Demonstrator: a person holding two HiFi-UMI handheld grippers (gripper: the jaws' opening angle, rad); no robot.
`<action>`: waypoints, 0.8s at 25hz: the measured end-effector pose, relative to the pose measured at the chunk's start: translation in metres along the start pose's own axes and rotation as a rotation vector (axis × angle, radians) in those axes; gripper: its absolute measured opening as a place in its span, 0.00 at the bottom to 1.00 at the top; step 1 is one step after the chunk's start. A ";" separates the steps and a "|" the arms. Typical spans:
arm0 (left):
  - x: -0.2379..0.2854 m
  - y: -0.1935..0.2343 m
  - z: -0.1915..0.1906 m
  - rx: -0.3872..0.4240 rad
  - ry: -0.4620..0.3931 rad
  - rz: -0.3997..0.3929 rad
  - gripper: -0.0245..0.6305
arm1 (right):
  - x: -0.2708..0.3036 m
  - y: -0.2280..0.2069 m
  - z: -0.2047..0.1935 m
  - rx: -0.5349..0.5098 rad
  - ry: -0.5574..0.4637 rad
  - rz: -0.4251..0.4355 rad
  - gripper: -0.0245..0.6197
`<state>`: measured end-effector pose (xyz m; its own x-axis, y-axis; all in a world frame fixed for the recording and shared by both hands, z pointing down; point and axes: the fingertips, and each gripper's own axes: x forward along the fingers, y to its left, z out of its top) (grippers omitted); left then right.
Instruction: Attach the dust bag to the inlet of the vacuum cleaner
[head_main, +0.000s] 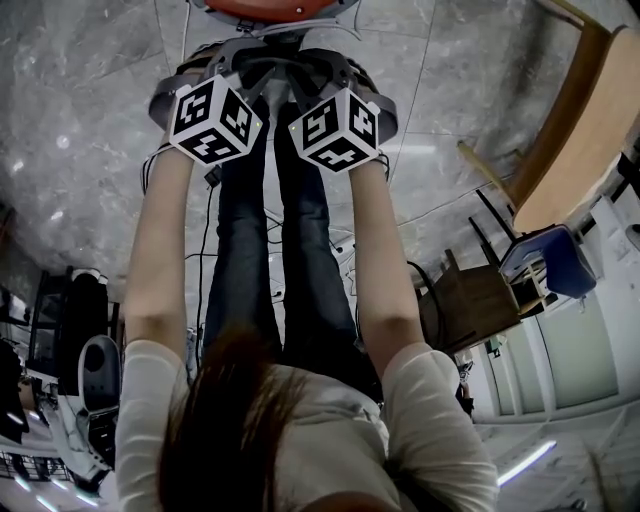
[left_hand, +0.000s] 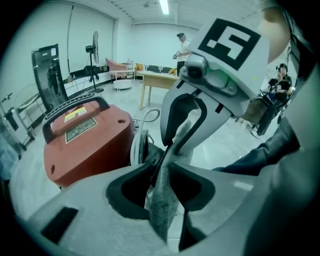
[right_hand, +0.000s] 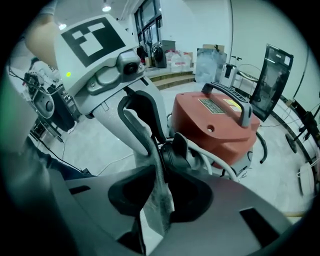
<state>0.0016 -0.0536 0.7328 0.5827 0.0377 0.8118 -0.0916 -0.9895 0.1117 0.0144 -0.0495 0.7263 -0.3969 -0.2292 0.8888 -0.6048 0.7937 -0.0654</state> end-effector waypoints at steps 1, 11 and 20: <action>-0.001 -0.001 0.000 -0.016 -0.002 0.000 0.24 | -0.001 0.001 0.000 0.007 0.000 0.005 0.19; -0.008 -0.011 0.001 -0.102 0.004 0.003 0.36 | -0.011 0.008 0.002 0.055 -0.021 0.037 0.33; -0.012 -0.012 -0.006 -0.113 0.018 0.034 0.36 | -0.014 0.009 0.007 0.063 -0.045 0.042 0.33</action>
<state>-0.0089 -0.0417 0.7249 0.5628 0.0075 0.8265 -0.2028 -0.9681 0.1469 0.0100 -0.0432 0.7101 -0.4530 -0.2227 0.8633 -0.6288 0.7662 -0.1323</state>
